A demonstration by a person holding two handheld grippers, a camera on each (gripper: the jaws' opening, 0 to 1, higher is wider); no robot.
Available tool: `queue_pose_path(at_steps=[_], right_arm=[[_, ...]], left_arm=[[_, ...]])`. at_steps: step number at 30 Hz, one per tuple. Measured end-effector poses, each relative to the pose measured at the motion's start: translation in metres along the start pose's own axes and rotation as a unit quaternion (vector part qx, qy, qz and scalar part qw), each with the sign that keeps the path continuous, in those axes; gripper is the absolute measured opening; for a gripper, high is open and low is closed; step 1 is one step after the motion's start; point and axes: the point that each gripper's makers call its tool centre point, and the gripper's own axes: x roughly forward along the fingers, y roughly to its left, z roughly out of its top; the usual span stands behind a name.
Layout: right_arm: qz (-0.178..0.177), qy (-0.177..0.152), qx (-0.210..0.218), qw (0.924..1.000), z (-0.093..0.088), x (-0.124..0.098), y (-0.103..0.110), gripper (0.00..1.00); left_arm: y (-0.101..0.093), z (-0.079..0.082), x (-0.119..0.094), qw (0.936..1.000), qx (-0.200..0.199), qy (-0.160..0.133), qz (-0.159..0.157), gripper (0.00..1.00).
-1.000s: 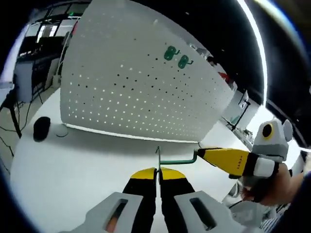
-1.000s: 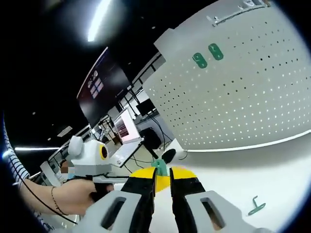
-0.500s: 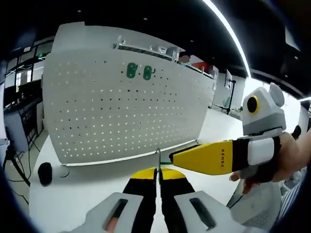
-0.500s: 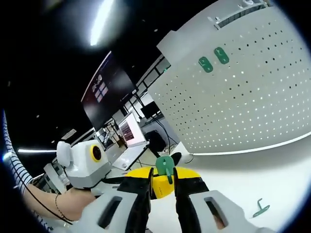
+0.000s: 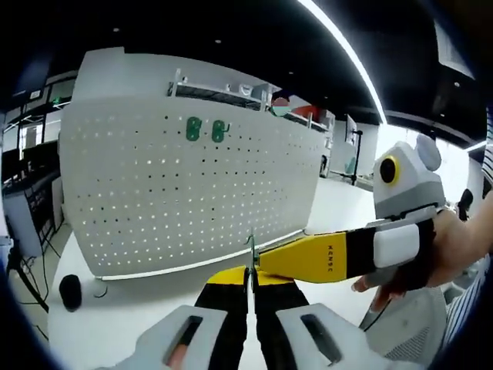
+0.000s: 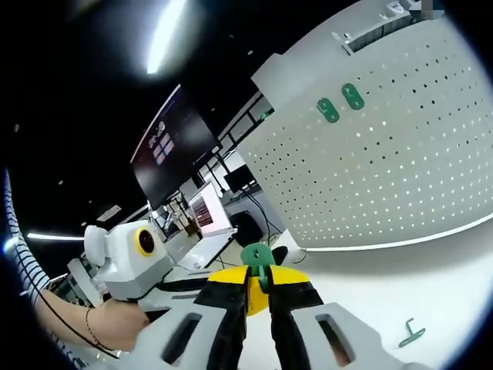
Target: Insert the hook assembly into the mounting plate slot until the hook locks in place.
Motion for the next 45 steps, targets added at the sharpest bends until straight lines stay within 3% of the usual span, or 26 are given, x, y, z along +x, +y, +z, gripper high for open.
queue_pose_path(at_steps=[8,12,18,21,24,29,33,36,40,43,45], right_arm=[[0.006,0.005,0.026,0.9996,-0.003,0.002,0.002,0.02],[0.005,0.01,0.004,0.9999,-0.007,0.003,0.004,0.01],[0.01,0.03,0.009,0.9995,-0.016,0.005,0.006,0.0],[0.017,0.031,-0.011,0.9993,-0.015,0.005,0.012,0.0],[0.027,0.039,-0.027,0.9985,-0.018,0.007,0.018,0.0],[0.032,0.04,-0.033,0.9982,-0.018,0.011,0.018,0.0],[0.041,0.028,-0.016,0.9987,-0.007,0.01,0.014,0.0],[0.037,0.021,-0.029,0.9987,0.0,0.008,0.011,0.0],[0.025,0.014,-0.052,0.9982,0.006,0.007,0.006,0.0],[-0.018,-0.003,-0.12,0.9926,0.016,0.001,-0.004,0.0],[-0.038,-0.019,-0.135,0.9898,0.025,-0.001,-0.009,0.0]], left_arm=[[0.002,-0.003,-0.004,0.9999,-0.009,0.002,0.007,0.01],[0.003,-0.007,-0.007,0.9993,-0.036,0.007,0.002,0.02],[0.006,-0.016,-0.013,0.9985,-0.055,0.007,0.002,0.03],[0.006,-0.014,-0.017,0.9984,-0.056,-0.013,0.002,0.04],[0.014,-0.019,-0.019,0.9982,-0.056,0.001,0.019,0.12],[0.02,-0.022,-0.023,0.9978,-0.062,0.001,0.021,0.28],[0.022,-0.026,-0.032,0.9977,-0.065,-0.01,0.015,0.42],[0.024,-0.033,-0.04,0.9964,-0.081,-0.017,0.017,0.53],[0.024,-0.04,-0.045,0.9955,-0.091,-0.018,0.022,0.66],[0.023,-0.045,-0.051,0.9955,-0.088,-0.022,0.027,0.72],[0.023,-0.05,-0.056,0.9951,-0.092,-0.023,0.029,0.75]])
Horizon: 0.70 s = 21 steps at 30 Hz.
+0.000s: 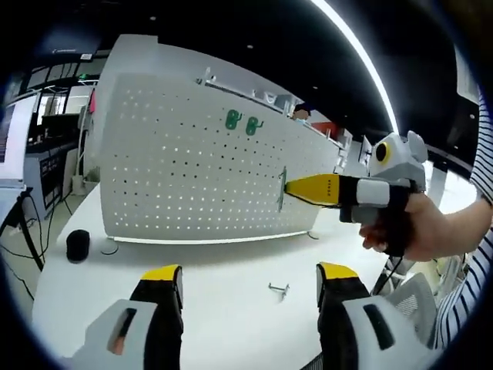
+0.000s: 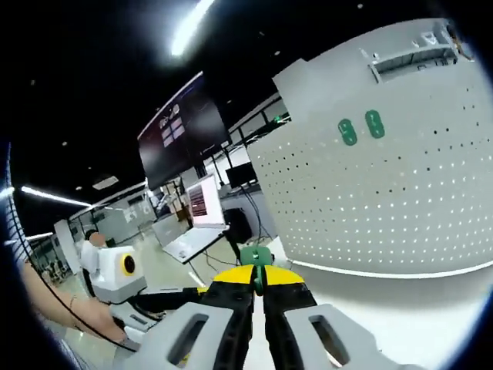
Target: Insert the hook assembly into the mounting plate slot until the hook locks in place.
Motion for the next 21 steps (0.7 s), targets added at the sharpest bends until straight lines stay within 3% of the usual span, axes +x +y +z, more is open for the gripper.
queue_pose_path(at_steps=[5,11,15,21], right_arm=[[-0.04,-0.027,-0.052,0.9975,0.015,0.0,-0.014,0.0],[-0.078,-0.048,-0.062,0.9938,0.034,0.003,-0.032,0.0],[-0.109,-0.069,-0.09,0.9875,0.052,0.005,-0.048,0.0],[-0.151,-0.108,-0.092,0.9783,0.075,0.002,-0.066,0.0]], left_arm=[[0.002,-0.009,-0.003,0.9998,-0.01,0.005,0.015,0.83],[-0.006,-0.005,-0.003,0.9999,-0.009,-0.006,0.007,0.86],[-0.005,-0.007,-0.004,0.9999,-0.011,-0.01,0.007,0.91],[-0.013,-0.009,-0.005,0.9999,-0.003,-0.011,0.002,0.95]])
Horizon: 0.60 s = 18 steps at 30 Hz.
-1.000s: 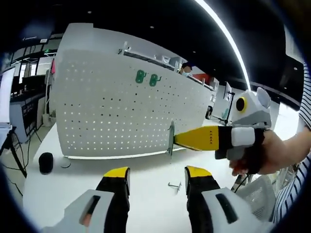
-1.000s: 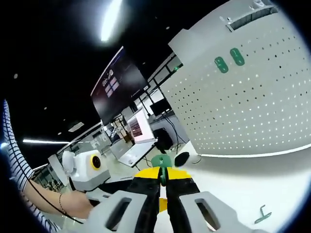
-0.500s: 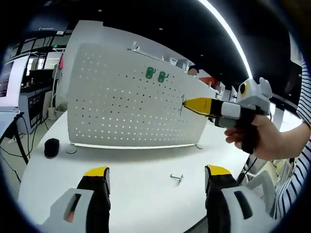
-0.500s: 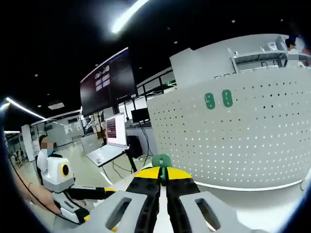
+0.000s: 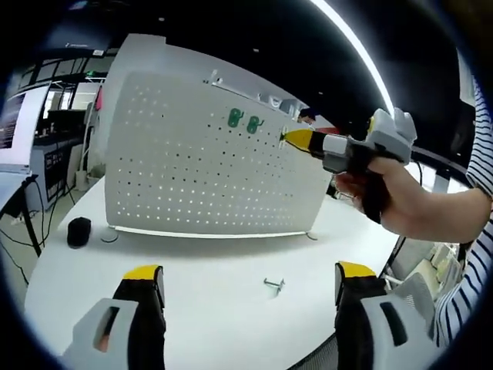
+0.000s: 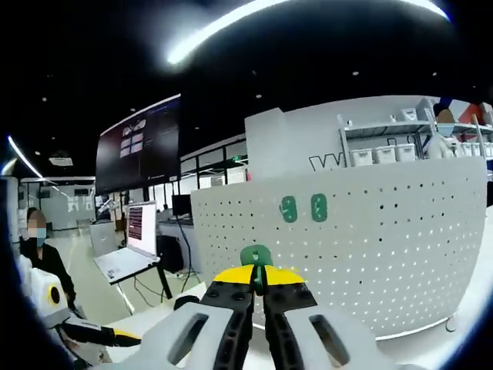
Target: Insert the hook assembly into the mounting plate slot until the hook locks in place.
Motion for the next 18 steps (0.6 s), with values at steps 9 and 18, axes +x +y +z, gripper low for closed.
queue_pose_path(at_steps=[9,18], right_arm=[[-0.041,-0.012,-0.008,0.999,0.007,0.015,-0.021,0.0],[-0.082,-0.028,-0.004,0.9962,0.017,0.025,-0.042,0.0]], left_arm=[[0.007,0.001,-0.003,0.9998,-0.011,-0.01,0.013,1.0],[0.01,0.001,-0.005,0.9996,-0.016,-0.012,0.02,1.0]])
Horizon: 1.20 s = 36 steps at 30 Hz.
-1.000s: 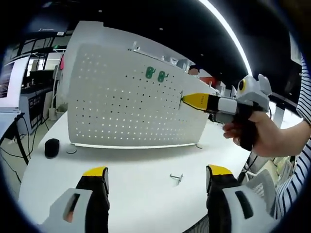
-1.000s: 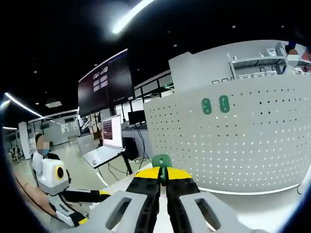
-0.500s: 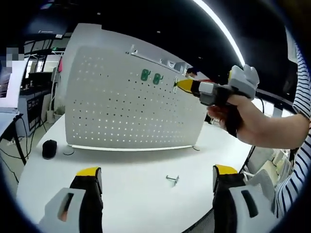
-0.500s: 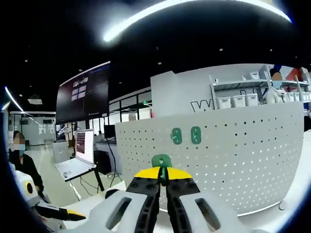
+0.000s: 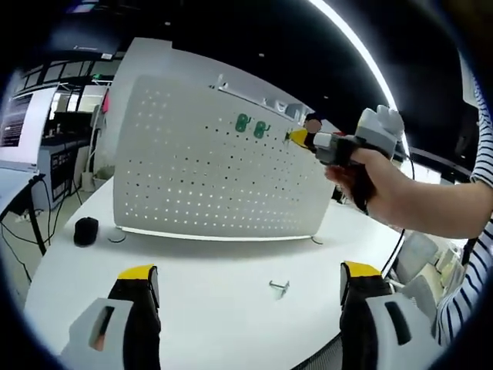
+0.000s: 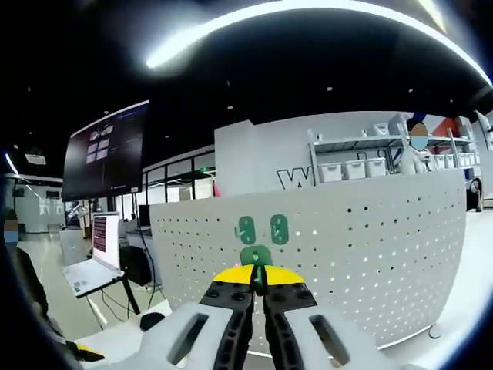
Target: Insert the hook assembly into the mounting plate slot until the hook locks in place.
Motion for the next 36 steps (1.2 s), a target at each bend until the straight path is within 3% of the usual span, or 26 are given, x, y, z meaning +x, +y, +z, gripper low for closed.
queue_pose_path(at_steps=[13,20,36], right_arm=[[-0.021,-0.013,0.01,0.9996,0.008,0.026,-0.021,0.0],[-0.036,-0.015,0.016,0.9991,0.01,0.04,-0.035,0.0],[-0.069,-0.022,0.004,0.9974,0.019,0.065,-0.058,0.0]], left_arm=[[0.001,-0.005,0.0,0.9999,-0.006,0.011,-0.002,1.0],[-0.006,-0.011,0.002,0.9993,-0.013,0.027,-0.021,1.0],[0.0,-0.011,0.001,0.9993,-0.023,0.026,-0.011,0.97]])
